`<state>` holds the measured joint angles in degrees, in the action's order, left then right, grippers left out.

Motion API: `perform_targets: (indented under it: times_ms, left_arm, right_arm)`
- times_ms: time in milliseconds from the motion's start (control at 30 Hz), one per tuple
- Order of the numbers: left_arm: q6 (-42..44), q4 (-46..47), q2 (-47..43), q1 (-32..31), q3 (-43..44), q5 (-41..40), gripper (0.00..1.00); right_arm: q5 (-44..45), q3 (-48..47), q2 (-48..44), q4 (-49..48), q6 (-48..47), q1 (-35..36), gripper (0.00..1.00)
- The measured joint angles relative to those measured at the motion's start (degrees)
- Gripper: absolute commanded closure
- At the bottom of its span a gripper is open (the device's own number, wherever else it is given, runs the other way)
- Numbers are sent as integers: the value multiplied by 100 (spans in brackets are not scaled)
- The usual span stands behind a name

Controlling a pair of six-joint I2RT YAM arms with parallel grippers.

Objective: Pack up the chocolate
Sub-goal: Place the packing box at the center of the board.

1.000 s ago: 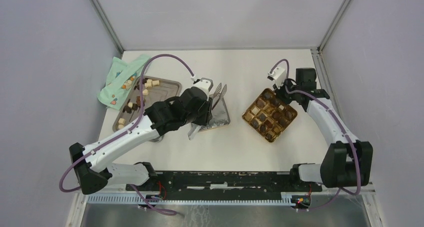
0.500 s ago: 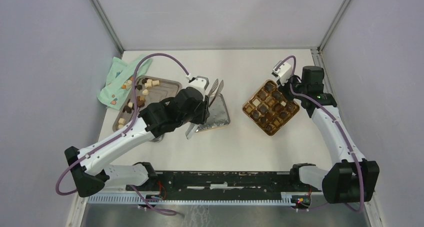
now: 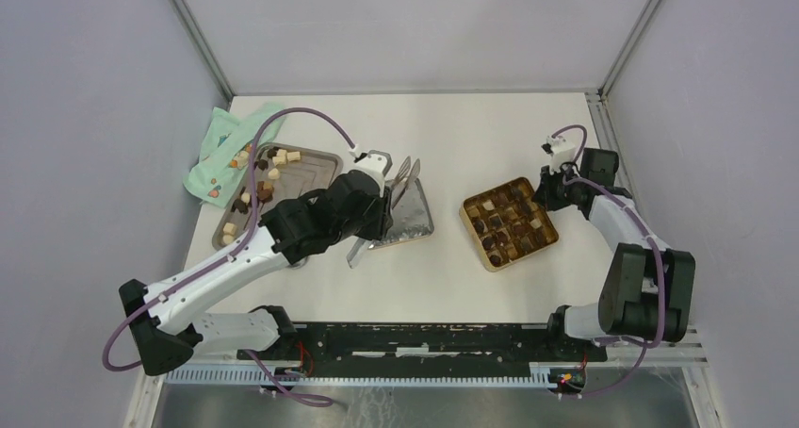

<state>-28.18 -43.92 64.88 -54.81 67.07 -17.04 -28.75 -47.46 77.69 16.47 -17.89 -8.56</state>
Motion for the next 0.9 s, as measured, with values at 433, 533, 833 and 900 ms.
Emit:
perform_targets:
  times_ms: [433,533,833,900]
  left_arm:
    - [-306,109,11,470,-787,304,59]
    - [-442,9,11,743,-975,380,59]
    - [-334,127,-155,1860,-1563,417,59]
    - [-157,243,-173,2131,-1703,376,59]
  right_arm:
    - [39,461,592,-540,1268,-98,45]
    - [-109,442,546,-522,1176,-201,28]
    - [-793,802,-562,-872,870,-789,18]
    - [-922,1021,-756,-931,833,-798,18]
